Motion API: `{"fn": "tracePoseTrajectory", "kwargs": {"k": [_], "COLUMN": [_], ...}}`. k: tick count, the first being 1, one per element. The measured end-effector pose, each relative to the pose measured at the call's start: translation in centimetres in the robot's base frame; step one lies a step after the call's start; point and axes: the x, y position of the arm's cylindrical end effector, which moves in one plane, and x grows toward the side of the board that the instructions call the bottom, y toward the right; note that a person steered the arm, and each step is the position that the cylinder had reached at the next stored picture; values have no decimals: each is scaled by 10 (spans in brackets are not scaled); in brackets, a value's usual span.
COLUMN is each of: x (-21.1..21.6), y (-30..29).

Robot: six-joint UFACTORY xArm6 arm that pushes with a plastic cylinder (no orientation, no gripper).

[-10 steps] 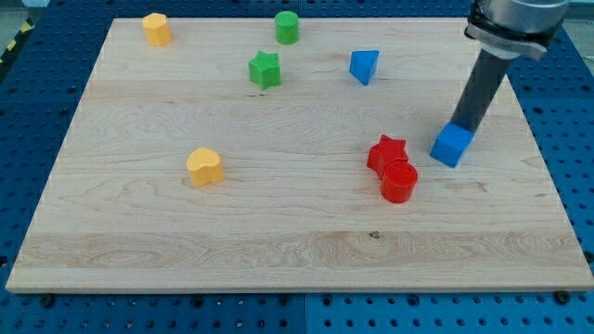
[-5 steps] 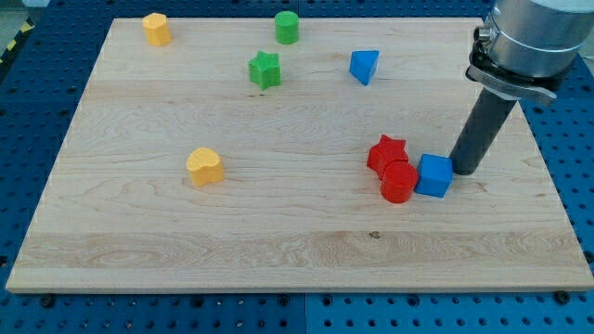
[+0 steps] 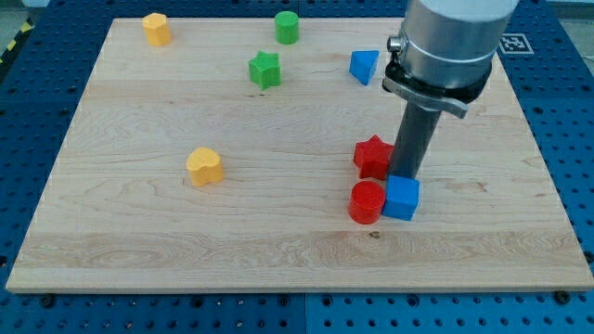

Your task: Move the blue cube towards bottom center

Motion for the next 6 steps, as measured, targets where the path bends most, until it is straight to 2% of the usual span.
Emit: {"fn": "tracePoseTrajectory", "kwargs": {"k": [1,2,3,4,6], "x": [29,41,47,78,83], "y": [0,1,26,61,53]}}
